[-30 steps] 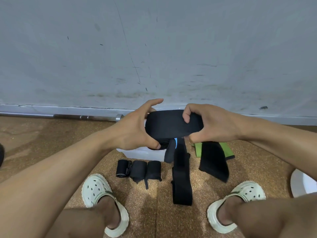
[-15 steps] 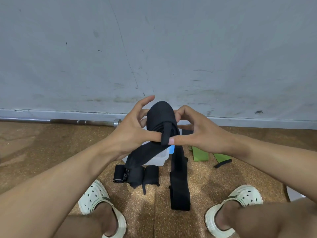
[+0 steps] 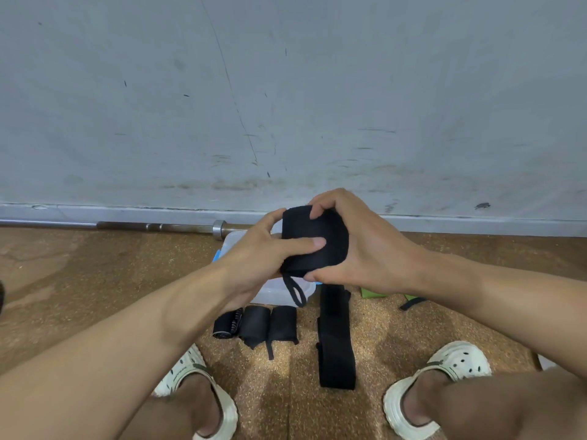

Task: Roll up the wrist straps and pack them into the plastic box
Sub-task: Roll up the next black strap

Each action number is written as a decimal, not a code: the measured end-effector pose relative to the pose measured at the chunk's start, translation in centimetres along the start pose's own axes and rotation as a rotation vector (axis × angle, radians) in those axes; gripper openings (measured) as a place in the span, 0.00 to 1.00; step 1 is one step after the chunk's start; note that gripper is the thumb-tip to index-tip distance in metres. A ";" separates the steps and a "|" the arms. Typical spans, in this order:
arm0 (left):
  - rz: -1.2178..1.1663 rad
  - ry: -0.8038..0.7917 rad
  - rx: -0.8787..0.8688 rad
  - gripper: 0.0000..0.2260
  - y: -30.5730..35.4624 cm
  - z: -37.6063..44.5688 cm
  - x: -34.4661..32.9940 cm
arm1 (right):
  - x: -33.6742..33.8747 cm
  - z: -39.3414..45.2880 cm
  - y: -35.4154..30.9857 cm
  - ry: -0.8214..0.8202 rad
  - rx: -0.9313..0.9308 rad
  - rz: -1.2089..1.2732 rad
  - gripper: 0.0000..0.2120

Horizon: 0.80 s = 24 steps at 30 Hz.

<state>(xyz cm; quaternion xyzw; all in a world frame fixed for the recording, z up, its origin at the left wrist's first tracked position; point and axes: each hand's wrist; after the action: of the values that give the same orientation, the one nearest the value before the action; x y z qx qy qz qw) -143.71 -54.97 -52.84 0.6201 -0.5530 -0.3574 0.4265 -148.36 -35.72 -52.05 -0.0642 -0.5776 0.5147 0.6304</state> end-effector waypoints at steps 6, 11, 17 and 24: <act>-0.181 0.071 0.060 0.23 0.5 0.9 0.7 | 0.4 0.7 1.0 -0.029 -0.028 -0.012 0.30; -0.369 -0.030 0.144 0.19 1.0 0.3 1.2 | -0.2 0.4 1.8 -0.002 -0.031 0.053 0.27; -0.393 -0.093 0.157 0.24 1.3 -0.1 0.7 | 0.0 0.5 1.0 0.069 -0.047 0.138 0.26; -0.095 0.049 0.046 0.44 0.4 0.7 -0.2 | -0.1 0.4 0.5 0.069 0.064 0.003 0.27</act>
<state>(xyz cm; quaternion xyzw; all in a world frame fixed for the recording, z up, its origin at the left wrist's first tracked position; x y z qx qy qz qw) -144.55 -54.92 -52.75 0.6637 -0.5205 -0.3492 0.4082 -148.92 -35.73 -52.35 -0.0625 -0.5385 0.5314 0.6510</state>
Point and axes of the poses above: each hand's wrist, its own z-axis towards the middle knuckle, its own x-axis out of the back of the hand, y = z × x, and after that the axes turned 13 degrees about y, right-handed
